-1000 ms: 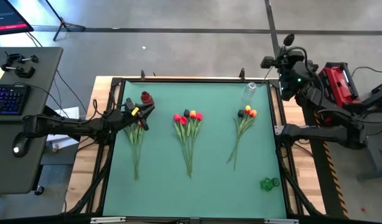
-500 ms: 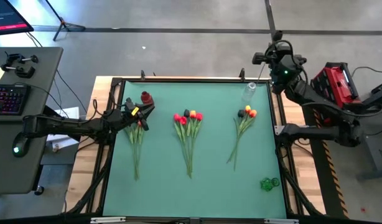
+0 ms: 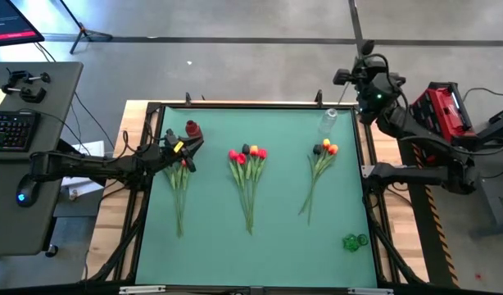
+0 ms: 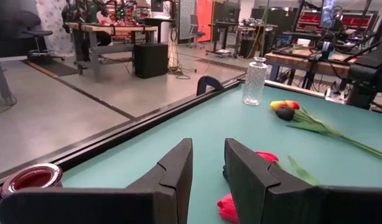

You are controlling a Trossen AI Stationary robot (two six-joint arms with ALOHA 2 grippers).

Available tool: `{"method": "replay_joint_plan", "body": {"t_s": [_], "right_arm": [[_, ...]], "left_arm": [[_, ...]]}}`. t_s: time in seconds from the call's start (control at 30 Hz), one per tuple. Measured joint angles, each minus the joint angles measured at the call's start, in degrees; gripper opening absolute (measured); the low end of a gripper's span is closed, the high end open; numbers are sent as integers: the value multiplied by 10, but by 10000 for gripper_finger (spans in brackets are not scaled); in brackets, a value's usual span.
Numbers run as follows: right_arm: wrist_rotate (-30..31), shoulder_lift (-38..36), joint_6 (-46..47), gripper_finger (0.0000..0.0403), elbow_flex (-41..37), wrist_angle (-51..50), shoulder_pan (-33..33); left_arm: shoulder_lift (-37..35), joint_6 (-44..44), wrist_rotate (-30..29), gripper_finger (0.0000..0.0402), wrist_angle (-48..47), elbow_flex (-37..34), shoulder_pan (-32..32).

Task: Sort flowers into vase by color
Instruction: Put the black tulip into the transparent vase

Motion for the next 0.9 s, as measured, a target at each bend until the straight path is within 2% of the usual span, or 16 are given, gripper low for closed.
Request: {"method": "replay_joint_plan", "body": {"t_s": [0.37, 0.53, 0.9], "right_arm": [[-1, 19, 37, 0, 0, -41, 0], [-4, 52, 101, 0, 0, -100, 0], [50, 131, 223, 0, 0, -204, 16]], "left_arm": [[0, 0, 0, 80, -2, 0, 0], [0, 0, 0, 80, -3, 0, 0], [0, 0, 4, 80, -7, 0, 0]]}}
